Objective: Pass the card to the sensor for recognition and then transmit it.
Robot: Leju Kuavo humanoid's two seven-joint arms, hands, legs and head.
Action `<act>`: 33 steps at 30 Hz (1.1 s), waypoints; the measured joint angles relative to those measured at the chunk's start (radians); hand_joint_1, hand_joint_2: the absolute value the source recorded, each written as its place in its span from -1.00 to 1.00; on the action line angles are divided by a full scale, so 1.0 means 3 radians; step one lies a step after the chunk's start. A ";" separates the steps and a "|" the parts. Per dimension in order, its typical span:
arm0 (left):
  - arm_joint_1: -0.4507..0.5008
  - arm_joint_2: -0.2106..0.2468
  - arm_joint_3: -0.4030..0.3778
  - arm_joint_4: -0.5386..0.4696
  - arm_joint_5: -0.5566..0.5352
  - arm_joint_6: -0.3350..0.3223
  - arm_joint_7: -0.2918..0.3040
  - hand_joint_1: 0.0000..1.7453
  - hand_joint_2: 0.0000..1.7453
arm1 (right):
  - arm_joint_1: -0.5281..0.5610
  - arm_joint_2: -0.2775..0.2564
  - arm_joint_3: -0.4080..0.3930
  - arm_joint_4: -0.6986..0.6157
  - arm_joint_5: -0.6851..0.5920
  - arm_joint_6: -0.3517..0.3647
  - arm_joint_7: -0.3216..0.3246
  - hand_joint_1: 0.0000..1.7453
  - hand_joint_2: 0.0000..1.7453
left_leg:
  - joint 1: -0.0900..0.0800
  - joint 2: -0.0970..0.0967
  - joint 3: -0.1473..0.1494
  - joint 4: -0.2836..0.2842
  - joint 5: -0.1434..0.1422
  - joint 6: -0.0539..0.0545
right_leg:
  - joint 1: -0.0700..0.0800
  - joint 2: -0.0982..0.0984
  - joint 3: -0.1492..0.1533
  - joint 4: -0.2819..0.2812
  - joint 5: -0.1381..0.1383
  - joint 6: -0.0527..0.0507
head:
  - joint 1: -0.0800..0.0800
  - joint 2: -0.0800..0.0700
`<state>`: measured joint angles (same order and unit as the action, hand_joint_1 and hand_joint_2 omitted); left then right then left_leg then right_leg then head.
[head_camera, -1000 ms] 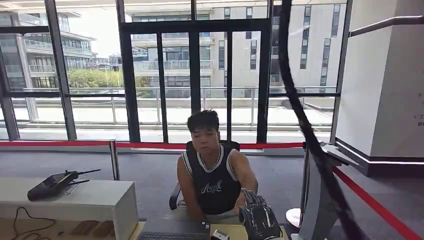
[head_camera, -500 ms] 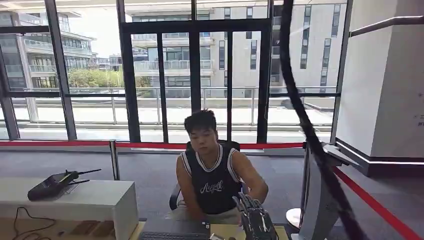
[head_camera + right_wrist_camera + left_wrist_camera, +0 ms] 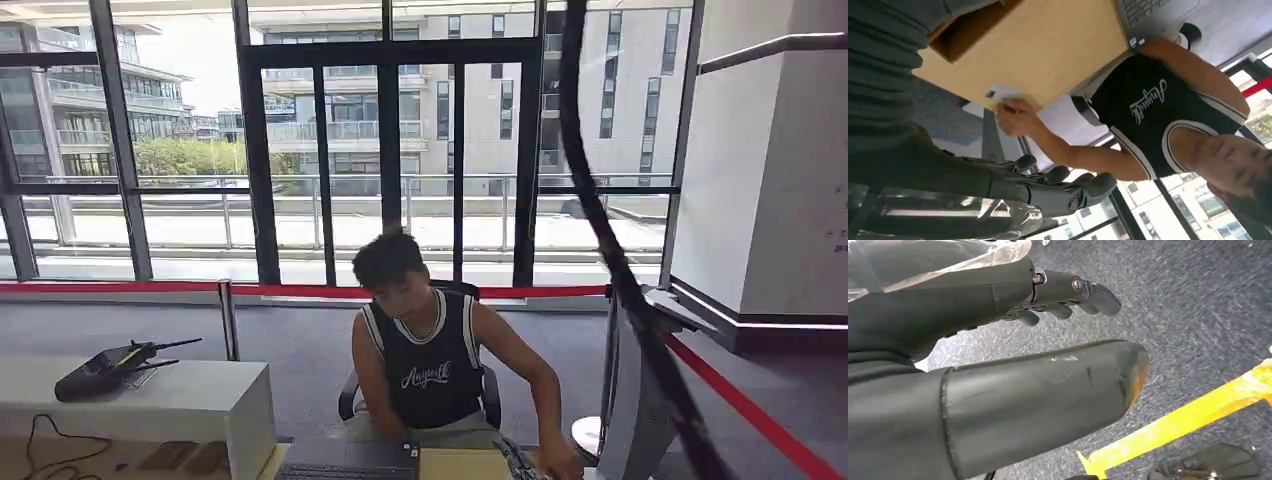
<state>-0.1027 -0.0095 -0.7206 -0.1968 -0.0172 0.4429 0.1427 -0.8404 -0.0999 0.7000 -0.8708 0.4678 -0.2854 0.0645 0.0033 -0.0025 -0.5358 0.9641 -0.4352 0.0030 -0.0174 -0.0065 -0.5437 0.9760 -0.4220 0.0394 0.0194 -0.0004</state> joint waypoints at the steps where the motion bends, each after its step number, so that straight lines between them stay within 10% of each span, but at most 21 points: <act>1: 0.0010 0.0001 0.0000 0.0000 0.0027 0.0015 -0.0006 -1.00 -1.00 | 0.0098 -0.0044 -0.0009 -0.0106 -0.0074 0.0040 -0.0017 -1.00 1.00 | 0.0000 0.0000 0.0001 0.0000 0.0000 0.0000 | 0.0000 0.0000 0.0000 -0.0001 0.0000 0.0000 | 0.0000 0.0000; 19: 0.0047 0.0018 0.0006 0.0000 0.0152 0.0097 0.0067 -1.00 -1.00 | 0.1144 -0.0522 -0.0026 -0.1223 -0.0107 0.0177 -0.0075 -1.00 1.00 | 0.0000 0.0000 -0.0001 -0.0001 -0.0001 0.0001 | 0.0000 0.0000 0.0000 -0.0001 -0.0001 -0.0001 | 0.0000 0.0000; 33: 0.0042 0.0020 0.0006 0.0000 0.0146 0.0083 0.0066 -1.00 -1.00 | 0.1315 -0.0543 0.0103 -0.1205 0.1041 0.0113 0.0337 -1.00 1.00 | 0.0000 0.0000 -0.0003 -0.0001 -0.0001 0.0001 | 0.0001 0.0000 0.0000 -0.0001 -0.0001 -0.0001 | 0.0000 0.0000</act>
<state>-0.0900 -0.0034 -0.7187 -0.1968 0.0267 0.4677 0.1625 -0.4459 -0.2629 0.7309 -1.2322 0.7801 -0.2514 0.1655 0.0034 -0.0025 -0.5366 0.9637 -0.4355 0.0032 -0.0172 -0.0064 -0.5438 0.9758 -0.4224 0.0390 0.0195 -0.0004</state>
